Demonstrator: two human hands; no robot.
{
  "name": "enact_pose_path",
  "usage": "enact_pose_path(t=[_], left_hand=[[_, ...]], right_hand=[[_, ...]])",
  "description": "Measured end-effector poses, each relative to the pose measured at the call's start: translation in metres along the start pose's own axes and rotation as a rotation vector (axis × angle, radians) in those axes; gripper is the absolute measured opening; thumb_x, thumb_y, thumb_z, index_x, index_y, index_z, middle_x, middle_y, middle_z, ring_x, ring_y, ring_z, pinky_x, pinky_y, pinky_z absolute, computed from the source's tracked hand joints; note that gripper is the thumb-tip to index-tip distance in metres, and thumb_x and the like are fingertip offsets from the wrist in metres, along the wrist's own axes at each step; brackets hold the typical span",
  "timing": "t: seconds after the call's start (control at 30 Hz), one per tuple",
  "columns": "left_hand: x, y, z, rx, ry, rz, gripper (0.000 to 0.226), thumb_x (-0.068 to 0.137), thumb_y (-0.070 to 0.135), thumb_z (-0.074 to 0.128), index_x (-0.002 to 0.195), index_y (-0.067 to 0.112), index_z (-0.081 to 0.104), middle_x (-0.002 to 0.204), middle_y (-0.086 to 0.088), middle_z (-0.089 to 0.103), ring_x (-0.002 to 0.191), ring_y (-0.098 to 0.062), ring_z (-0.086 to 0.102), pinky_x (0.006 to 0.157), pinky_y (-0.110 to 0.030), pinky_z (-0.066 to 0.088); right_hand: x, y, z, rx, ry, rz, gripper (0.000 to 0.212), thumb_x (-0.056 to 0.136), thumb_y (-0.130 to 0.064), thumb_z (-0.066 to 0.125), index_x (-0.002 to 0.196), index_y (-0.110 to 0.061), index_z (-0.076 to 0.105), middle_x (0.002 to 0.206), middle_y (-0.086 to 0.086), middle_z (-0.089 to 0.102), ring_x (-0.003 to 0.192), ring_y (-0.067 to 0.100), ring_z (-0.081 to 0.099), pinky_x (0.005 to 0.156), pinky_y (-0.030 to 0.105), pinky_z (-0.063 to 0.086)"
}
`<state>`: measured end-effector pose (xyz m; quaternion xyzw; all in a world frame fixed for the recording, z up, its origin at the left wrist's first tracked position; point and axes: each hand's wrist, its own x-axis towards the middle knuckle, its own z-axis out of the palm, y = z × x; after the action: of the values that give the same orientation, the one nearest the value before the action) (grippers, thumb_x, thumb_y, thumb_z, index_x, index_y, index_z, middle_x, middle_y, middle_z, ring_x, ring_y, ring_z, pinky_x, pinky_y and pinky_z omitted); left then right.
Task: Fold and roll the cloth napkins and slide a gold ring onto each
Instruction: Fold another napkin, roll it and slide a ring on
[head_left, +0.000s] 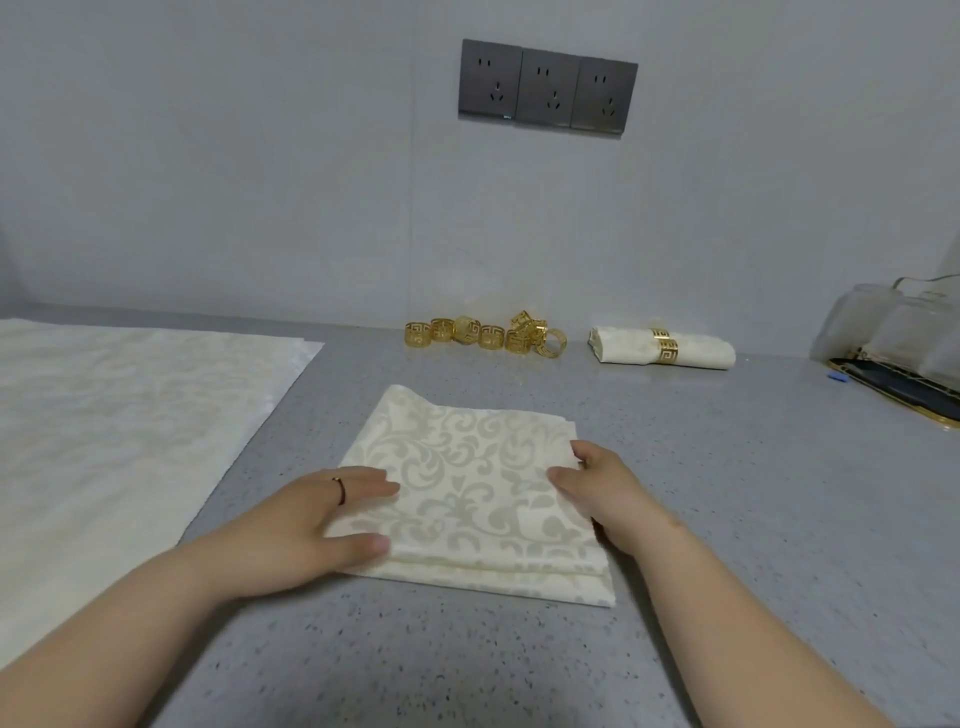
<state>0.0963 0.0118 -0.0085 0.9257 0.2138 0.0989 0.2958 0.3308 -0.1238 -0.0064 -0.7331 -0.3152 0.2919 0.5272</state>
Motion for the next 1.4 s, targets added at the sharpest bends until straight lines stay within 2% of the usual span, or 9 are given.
enact_pose_path(t=[0.17,0.5,0.67,0.83,0.9,1.03,1.2,1.3,1.4], left_hand=[[0.020,0.015,0.028,0.214,0.047,-0.002,0.142,0.022,0.094,-0.021,0.143,0.034,0.025,0.153,0.014,0.015,0.140,0.000,0.009,0.103,-0.009,0.000],[0.017,0.005,0.031,0.361,0.008,-0.053,0.140,0.021,0.085,-0.036,0.142,0.040,0.020,0.153,0.018,0.009,0.140,0.003,0.003,0.104,-0.010,-0.008],[0.016,0.005,0.033,0.463,-0.032,-0.083,0.145,0.016,0.078,-0.043,0.146,0.034,0.005,0.155,0.014,-0.004,0.141,0.000,-0.005,0.104,-0.014,-0.013],[0.018,0.006,0.036,0.486,-0.089,-0.095,0.148,0.012,0.077,-0.044,0.146,0.031,-0.003,0.154,0.014,-0.010,0.140,0.001,-0.009,0.102,-0.015,-0.015],[0.018,0.007,0.034,0.486,-0.093,-0.092,0.148,0.012,0.077,-0.043,0.146,0.031,-0.003,0.154,0.014,-0.010,0.137,0.005,-0.010,0.102,-0.015,-0.014],[0.017,0.009,0.034,0.486,-0.095,-0.094,0.149,0.012,0.077,-0.043,0.147,0.030,-0.001,0.155,0.012,-0.008,0.140,0.000,-0.009,0.103,-0.016,-0.013],[0.016,0.002,0.028,0.459,-0.098,-0.106,0.150,0.011,0.079,-0.041,0.147,0.031,0.000,0.155,0.013,-0.007,0.141,0.000,-0.007,0.103,-0.015,-0.011],[0.012,0.000,0.024,0.450,-0.114,-0.121,0.150,0.011,0.080,-0.040,0.147,0.031,0.000,0.154,0.013,-0.008,0.141,0.000,-0.008,0.103,-0.015,-0.012],[0.013,-0.001,0.024,0.443,-0.123,-0.119,0.150,0.011,0.080,-0.040,0.147,0.031,-0.001,0.154,0.014,-0.009,0.140,0.000,-0.010,0.103,-0.016,-0.013]], right_hand=[[-0.003,0.003,-0.004,0.036,0.000,-0.007,0.024,0.090,0.001,0.047,0.082,-0.019,0.057,0.081,0.002,0.065,0.068,0.017,0.063,0.058,0.025,0.055],[-0.006,0.002,-0.006,-0.020,-0.032,-0.024,0.023,0.085,0.000,0.050,0.085,-0.022,0.055,0.087,-0.001,0.064,0.071,0.015,0.063,0.058,0.022,0.053],[-0.010,-0.001,-0.005,-0.061,0.022,0.004,0.035,0.087,-0.003,0.051,0.118,-0.017,0.043,0.089,-0.007,0.055,0.072,0.011,0.058,0.052,0.016,0.050],[-0.016,-0.015,0.004,-0.804,0.292,-0.165,0.052,0.092,-0.017,0.045,0.141,-0.015,0.026,0.141,0.007,0.034,0.130,0.023,0.030,0.106,0.031,0.027],[-0.022,-0.026,0.018,-0.976,0.193,-0.262,0.045,0.096,-0.017,0.037,0.140,-0.014,0.033,0.152,0.005,0.021,0.140,0.021,0.016,0.113,0.028,0.014],[-0.039,-0.036,0.069,-1.031,-0.162,-0.336,0.040,0.096,-0.009,0.034,0.135,-0.007,0.042,0.146,0.010,0.034,0.136,0.022,0.028,0.111,0.027,0.020],[-0.047,0.001,0.090,-1.078,-0.252,-0.308,0.053,0.101,-0.030,0.021,0.146,-0.005,0.009,0.156,0.011,0.001,0.144,0.019,0.000,0.115,0.026,-0.003],[-0.054,0.005,0.073,-1.110,-0.285,-0.245,0.100,0.065,-0.069,-0.010,0.147,-0.012,-0.004,0.156,0.003,-0.011,0.143,0.014,-0.010,0.113,0.024,-0.010],[-0.061,0.004,0.042,-1.135,-0.273,-0.147,0.122,0.038,-0.069,-0.017,0.147,-0.015,-0.008,0.155,-0.002,-0.015,0.142,0.011,-0.013,0.110,0.023,-0.011]])
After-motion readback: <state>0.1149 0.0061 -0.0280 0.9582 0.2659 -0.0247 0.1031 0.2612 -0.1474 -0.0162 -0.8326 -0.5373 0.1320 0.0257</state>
